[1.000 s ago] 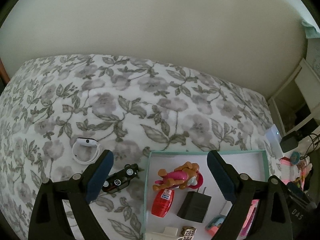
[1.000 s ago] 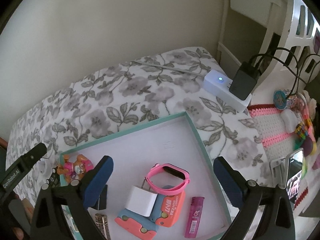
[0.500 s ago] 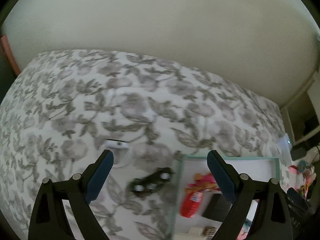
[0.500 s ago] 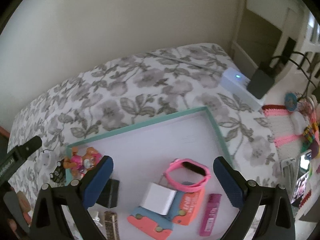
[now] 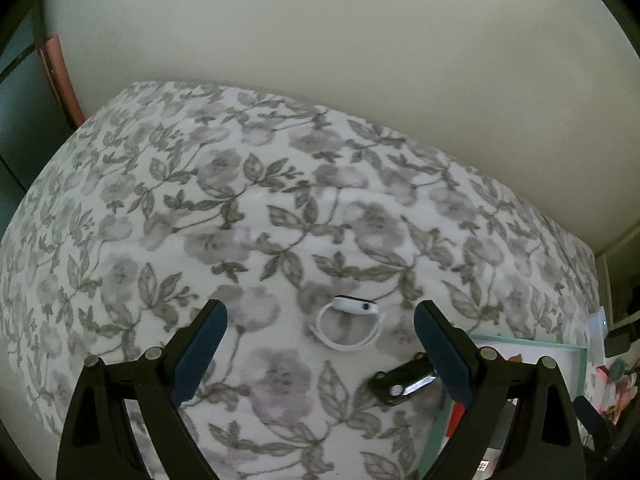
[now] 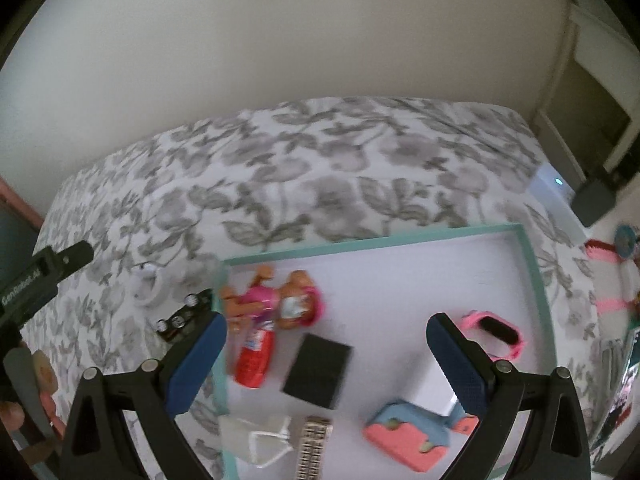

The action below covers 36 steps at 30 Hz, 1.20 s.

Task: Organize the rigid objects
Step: 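Withdraw both tools from the tray toward the black car and white cable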

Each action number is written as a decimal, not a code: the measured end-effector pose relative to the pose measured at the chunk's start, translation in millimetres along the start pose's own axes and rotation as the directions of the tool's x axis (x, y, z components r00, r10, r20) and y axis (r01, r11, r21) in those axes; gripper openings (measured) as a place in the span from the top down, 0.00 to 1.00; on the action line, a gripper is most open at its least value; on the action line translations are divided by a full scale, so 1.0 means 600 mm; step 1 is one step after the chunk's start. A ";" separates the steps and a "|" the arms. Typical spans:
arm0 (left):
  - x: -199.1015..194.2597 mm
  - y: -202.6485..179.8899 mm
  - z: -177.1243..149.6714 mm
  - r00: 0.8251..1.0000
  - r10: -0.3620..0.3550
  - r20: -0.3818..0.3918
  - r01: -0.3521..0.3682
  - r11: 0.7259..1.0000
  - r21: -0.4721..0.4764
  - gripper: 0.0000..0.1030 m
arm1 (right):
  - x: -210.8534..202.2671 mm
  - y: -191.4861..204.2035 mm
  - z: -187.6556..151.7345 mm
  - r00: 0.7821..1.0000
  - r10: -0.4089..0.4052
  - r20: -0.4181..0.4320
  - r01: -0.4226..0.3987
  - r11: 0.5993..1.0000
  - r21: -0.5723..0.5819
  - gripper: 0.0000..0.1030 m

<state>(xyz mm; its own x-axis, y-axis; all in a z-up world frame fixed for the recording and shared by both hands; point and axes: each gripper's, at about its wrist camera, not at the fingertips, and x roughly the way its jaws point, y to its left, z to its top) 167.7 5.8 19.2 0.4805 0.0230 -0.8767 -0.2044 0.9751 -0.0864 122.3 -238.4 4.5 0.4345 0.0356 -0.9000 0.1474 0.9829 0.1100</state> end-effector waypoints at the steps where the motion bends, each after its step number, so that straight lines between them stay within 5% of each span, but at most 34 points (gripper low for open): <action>1: 0.003 0.009 0.001 1.000 0.000 -0.005 0.000 1.000 -0.008 0.08 | 0.003 0.009 -0.001 1.000 0.000 -0.002 0.000 1.000 -0.009 0.01; 14: 0.069 0.069 0.004 0.997 0.009 -0.082 -0.013 0.999 -0.052 0.08 | 0.061 0.131 -0.018 0.998 0.051 -0.045 -0.058 0.985 -0.164 0.01; 20: 0.103 0.072 -0.002 0.991 -0.009 -0.131 0.002 0.998 -0.055 0.08 | 0.082 0.135 -0.014 0.994 0.100 -0.051 -0.106 0.986 -0.132 0.03; 29: 0.110 0.080 -0.002 0.990 -0.023 -0.139 0.013 0.998 -0.066 0.08 | 0.075 0.141 -0.005 0.979 0.205 -0.009 -0.205 0.975 -0.081 0.25; 36: 0.105 0.088 0.001 0.991 -0.031 -0.128 0.021 0.997 -0.078 0.08 | 0.052 0.150 0.000 0.979 0.197 0.054 -0.189 0.974 -0.121 0.40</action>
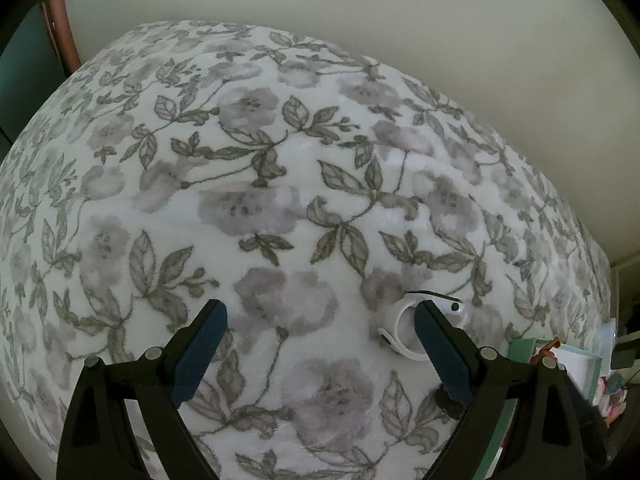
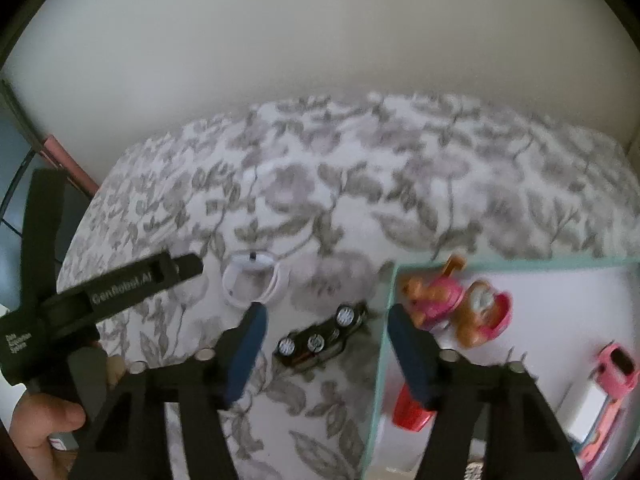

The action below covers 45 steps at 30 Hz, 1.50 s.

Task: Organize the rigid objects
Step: 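Withdraw both tools from the tray toward the black car and white cable, then grasp the black toy car with the right tool while the left tool grasps the white cable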

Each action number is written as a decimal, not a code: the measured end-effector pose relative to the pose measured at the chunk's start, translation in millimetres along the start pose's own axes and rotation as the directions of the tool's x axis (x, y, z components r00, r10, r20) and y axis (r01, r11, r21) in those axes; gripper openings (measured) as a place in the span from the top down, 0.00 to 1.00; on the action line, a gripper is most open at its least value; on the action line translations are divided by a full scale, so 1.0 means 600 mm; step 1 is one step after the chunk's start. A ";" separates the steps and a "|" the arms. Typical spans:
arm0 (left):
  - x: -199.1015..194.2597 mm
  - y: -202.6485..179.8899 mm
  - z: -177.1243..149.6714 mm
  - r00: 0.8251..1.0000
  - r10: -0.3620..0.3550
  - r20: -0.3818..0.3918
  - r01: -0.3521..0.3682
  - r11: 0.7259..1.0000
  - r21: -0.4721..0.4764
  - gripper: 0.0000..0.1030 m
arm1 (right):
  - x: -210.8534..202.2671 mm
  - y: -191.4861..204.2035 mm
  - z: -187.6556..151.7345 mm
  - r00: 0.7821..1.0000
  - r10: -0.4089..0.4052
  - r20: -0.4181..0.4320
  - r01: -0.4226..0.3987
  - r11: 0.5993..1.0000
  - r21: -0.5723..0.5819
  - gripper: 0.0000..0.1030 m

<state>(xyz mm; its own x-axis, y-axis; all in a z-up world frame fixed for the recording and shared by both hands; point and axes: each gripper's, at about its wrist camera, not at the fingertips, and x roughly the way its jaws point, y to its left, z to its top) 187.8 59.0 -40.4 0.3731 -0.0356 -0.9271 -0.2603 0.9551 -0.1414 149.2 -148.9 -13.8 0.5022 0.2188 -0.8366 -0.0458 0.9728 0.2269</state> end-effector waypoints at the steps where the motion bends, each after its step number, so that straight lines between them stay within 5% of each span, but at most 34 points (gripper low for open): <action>1: 0.000 0.001 0.001 1.000 -0.002 0.000 0.002 1.000 -0.003 0.08 | -0.003 -0.001 0.002 1.000 0.008 0.003 -0.008 1.000 0.004 0.40; 16: 0.023 0.002 -0.003 0.999 -0.013 -0.035 0.013 1.000 -0.002 0.08 | 0.070 0.022 -0.027 0.988 0.050 -0.143 -0.051 0.999 0.000 0.40; 28: 0.049 -0.020 -0.005 0.999 -0.042 -0.032 0.043 0.998 0.044 0.08 | 0.095 0.028 -0.034 0.988 0.019 -0.155 -0.022 1.000 -0.017 0.42; 41: 0.079 -0.071 -0.011 1.000 0.000 0.002 0.000 0.988 0.154 0.08 | 0.107 0.033 -0.033 0.990 -0.013 -0.141 0.006 0.999 -0.050 0.51; 45: 0.081 -0.081 -0.013 1.000 -0.018 -0.005 0.019 0.986 0.168 0.19 | 0.107 0.034 -0.034 0.990 -0.013 -0.142 0.007 0.999 -0.049 0.53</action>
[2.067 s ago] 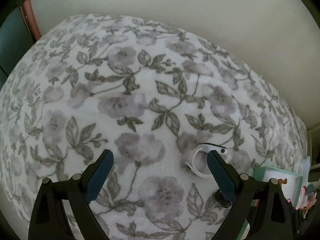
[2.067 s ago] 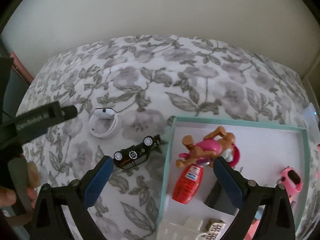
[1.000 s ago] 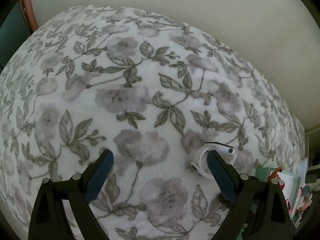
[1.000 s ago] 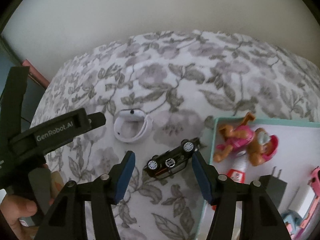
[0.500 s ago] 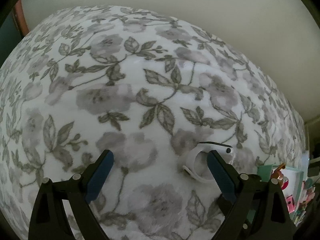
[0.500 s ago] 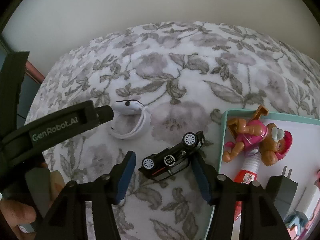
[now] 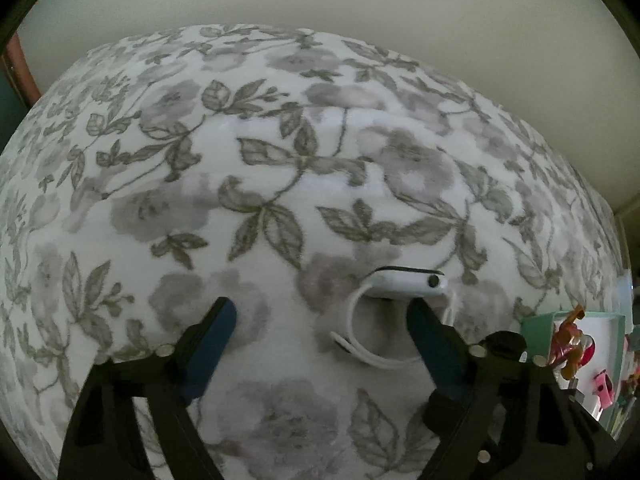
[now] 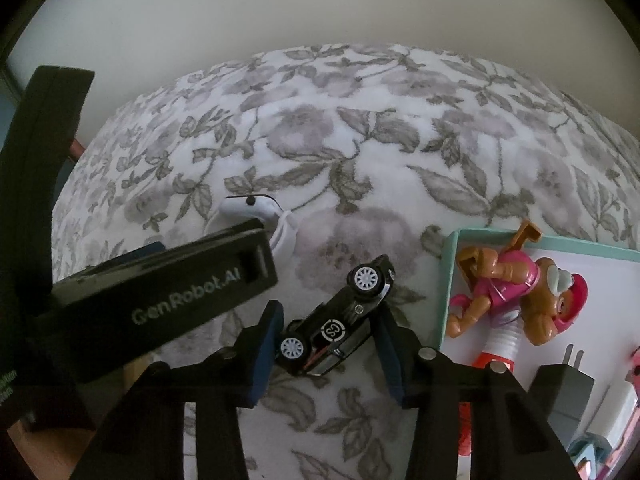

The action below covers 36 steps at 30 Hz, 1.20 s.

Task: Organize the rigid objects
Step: 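Grasp the black toy car with the right tool while the left tool grasps the white cable, then carry the white cable and black toy car into the tray and open both tools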

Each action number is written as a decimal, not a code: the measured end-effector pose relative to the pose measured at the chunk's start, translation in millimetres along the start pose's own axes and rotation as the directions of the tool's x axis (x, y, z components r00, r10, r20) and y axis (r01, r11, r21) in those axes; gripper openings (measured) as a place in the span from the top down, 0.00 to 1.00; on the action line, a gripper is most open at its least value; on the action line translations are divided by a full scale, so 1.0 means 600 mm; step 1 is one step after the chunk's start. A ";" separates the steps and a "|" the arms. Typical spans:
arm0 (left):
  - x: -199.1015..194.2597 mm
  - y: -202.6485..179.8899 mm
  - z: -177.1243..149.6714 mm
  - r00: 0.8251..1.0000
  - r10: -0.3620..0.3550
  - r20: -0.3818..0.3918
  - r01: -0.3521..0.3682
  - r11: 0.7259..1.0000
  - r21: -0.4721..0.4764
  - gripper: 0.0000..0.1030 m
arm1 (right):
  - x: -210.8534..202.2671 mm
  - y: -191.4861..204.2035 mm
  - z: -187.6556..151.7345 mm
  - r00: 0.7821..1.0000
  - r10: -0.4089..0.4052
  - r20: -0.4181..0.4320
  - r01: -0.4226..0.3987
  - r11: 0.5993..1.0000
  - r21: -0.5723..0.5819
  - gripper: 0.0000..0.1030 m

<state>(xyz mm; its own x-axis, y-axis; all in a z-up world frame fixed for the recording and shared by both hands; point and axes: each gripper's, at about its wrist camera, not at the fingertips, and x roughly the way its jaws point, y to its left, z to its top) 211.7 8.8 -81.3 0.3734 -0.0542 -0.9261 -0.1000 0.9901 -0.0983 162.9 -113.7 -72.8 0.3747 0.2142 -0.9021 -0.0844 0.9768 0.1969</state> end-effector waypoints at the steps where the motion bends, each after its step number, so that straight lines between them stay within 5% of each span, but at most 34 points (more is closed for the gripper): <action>1: -0.001 -0.002 0.000 1.000 0.000 0.002 0.000 1.000 0.002 0.24 | 0.000 0.000 0.000 1.000 -0.001 0.000 0.001 1.000 -0.001 0.53; 10: -0.012 -0.001 -0.006 1.000 -0.026 0.008 0.026 1.000 0.004 0.84 | -0.005 -0.001 -0.002 1.000 -0.014 0.001 0.014 1.000 -0.010 0.54; 24: -0.042 0.030 -0.015 0.996 -0.088 0.027 0.091 0.990 -0.104 0.88 | -0.026 -0.007 -0.002 1.000 -0.003 0.016 0.003 1.000 0.000 0.54; 36: -0.138 0.017 -0.004 0.987 -0.090 0.130 0.102 0.991 -0.085 0.88 | -0.088 -0.016 -0.001 0.997 0.015 0.070 -0.016 1.000 0.017 0.54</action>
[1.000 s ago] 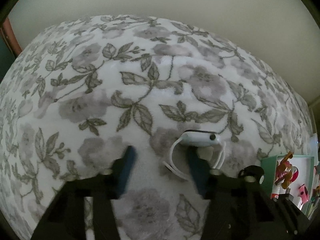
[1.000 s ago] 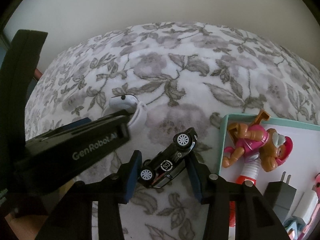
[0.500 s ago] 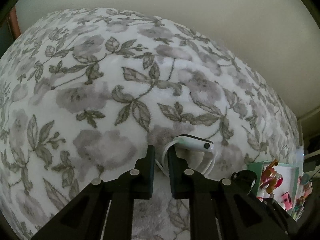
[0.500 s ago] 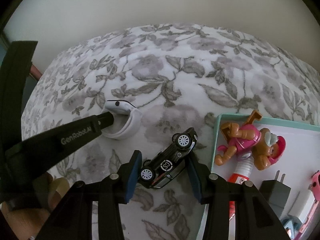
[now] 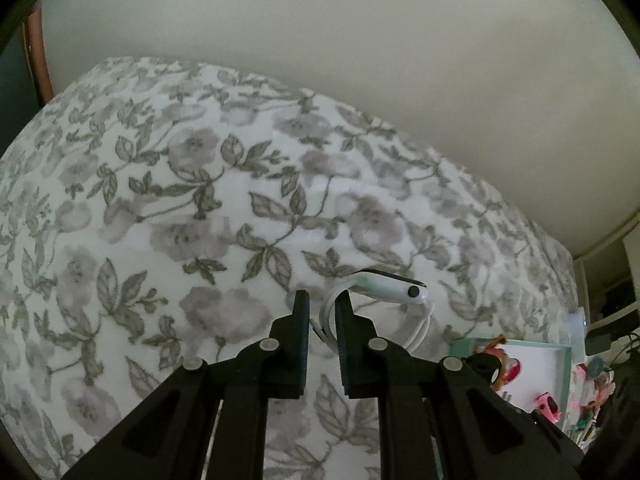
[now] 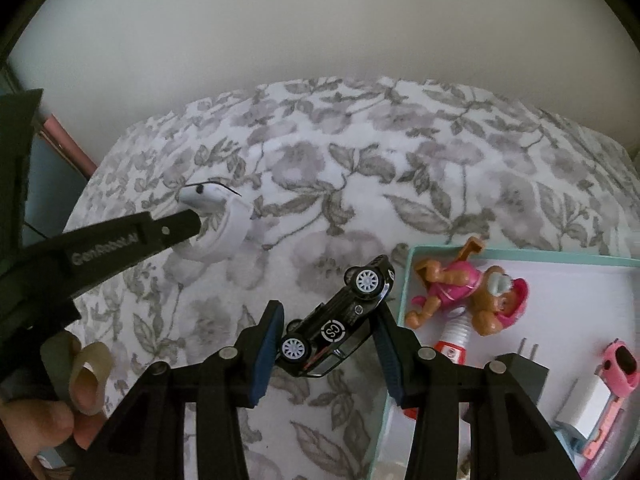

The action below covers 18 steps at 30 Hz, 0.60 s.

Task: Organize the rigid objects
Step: 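Carry the white cable and black toy car into the tray and open both tools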

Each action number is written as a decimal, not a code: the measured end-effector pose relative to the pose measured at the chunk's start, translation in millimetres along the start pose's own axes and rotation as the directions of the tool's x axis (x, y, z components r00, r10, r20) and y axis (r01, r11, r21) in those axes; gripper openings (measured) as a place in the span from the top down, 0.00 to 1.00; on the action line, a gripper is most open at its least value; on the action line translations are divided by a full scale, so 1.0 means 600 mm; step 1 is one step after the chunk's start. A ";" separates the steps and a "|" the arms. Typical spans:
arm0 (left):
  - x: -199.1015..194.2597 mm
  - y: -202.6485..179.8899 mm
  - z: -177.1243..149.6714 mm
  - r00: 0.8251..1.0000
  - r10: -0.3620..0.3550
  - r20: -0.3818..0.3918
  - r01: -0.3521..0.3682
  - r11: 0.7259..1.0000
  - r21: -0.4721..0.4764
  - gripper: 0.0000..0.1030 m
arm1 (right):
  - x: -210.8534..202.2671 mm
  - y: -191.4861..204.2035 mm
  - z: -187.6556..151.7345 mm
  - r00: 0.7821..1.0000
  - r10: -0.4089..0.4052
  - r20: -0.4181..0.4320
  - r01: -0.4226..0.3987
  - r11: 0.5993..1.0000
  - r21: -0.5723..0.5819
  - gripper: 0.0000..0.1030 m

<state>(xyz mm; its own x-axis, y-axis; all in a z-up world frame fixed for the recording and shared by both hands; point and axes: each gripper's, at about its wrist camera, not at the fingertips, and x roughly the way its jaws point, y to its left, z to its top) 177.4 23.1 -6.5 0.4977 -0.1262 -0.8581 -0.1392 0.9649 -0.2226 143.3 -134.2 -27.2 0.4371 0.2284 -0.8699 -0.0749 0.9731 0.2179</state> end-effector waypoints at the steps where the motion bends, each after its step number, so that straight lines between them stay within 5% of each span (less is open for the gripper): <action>1: -0.006 -0.004 -0.002 1.000 0.000 0.005 0.000 1.000 0.004 0.88 | -0.008 -0.001 0.000 1.000 -0.002 0.005 0.002 1.000 0.001 0.54; 18: -0.128 -0.095 -0.044 0.995 -0.013 0.101 -0.002 0.989 0.148 0.87 | -0.143 -0.070 -0.037 0.997 -0.044 0.071 0.037 0.995 0.093 0.54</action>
<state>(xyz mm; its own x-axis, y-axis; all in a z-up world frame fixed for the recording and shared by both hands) 124.5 -28.3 59.7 0.5830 -0.1145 -0.8043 -0.0122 0.9887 -0.1496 89.2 -193.9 28.5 0.5024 0.1830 -0.8451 0.0253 0.9738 0.2259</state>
